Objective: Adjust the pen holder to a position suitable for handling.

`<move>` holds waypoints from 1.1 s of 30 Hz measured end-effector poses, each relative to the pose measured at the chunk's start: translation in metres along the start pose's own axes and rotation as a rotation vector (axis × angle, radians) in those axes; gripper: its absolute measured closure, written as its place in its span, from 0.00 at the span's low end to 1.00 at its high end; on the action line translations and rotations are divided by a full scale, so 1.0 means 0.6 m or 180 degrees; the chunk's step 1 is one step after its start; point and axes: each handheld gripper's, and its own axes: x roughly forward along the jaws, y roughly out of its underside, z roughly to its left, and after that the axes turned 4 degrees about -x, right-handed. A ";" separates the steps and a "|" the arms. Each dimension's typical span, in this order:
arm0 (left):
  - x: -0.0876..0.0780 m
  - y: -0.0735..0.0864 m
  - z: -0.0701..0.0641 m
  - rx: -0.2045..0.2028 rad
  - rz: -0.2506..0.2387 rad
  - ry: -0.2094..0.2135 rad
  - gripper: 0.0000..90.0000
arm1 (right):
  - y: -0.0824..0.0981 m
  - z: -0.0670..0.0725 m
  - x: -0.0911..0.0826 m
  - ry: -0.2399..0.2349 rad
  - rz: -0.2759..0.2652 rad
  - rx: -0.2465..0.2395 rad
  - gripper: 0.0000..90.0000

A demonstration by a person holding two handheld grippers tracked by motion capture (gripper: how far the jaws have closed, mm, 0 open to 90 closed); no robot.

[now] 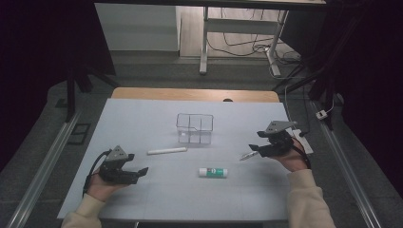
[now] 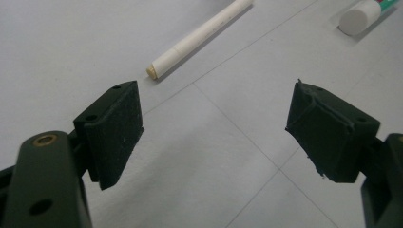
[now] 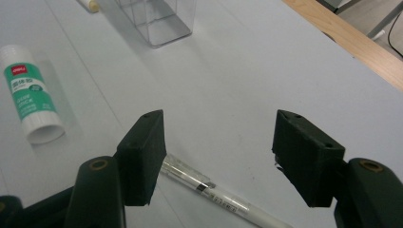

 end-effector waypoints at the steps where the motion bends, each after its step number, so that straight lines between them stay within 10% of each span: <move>1: 0.000 0.000 0.001 -0.0010 -0.0007 0.0018 0.22 | 0.000 0.000 -0.001 -0.0021 0.0005 -0.0025 0.40; 22: 0.000 0.001 0.002 -0.0032 0.0006 0.0016 0.22 | -0.002 -0.012 -0.014 -0.0034 0.0088 -0.0344 0.35; 33: 0.001 0.001 0.003 -0.0027 0.0017 0.0019 0.22 | -0.003 -0.022 -0.015 -0.0184 0.0645 -0.0766 0.36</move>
